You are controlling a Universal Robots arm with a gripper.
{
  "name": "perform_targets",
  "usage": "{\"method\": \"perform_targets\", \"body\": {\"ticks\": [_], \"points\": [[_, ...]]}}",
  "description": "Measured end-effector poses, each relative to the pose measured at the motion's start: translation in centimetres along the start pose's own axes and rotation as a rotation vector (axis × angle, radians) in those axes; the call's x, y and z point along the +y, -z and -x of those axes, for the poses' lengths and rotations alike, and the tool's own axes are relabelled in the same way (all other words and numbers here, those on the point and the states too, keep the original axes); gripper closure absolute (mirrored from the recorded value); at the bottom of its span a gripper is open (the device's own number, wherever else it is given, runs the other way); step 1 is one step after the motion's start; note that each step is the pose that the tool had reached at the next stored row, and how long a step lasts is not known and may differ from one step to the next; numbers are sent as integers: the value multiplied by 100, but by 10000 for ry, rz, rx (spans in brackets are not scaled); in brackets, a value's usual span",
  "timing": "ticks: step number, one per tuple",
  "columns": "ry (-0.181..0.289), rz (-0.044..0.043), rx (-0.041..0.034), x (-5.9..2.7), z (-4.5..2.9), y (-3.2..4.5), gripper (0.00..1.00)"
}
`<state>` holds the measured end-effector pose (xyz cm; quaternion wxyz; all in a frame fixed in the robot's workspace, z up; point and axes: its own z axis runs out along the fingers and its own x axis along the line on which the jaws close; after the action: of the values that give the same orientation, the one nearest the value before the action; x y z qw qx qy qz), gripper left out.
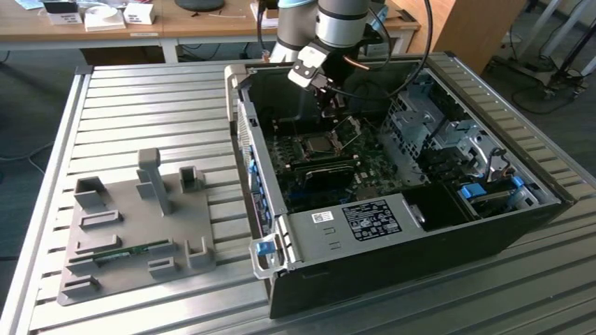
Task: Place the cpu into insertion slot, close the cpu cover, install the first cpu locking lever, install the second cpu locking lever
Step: 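Close the cpu cover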
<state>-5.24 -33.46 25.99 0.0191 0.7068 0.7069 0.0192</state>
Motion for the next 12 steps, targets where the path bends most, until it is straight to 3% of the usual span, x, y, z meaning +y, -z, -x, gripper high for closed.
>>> {"method": "perform_targets", "body": {"ticks": [12], "points": [[0, 1, 1, 3, 0, 49, 89]]}}
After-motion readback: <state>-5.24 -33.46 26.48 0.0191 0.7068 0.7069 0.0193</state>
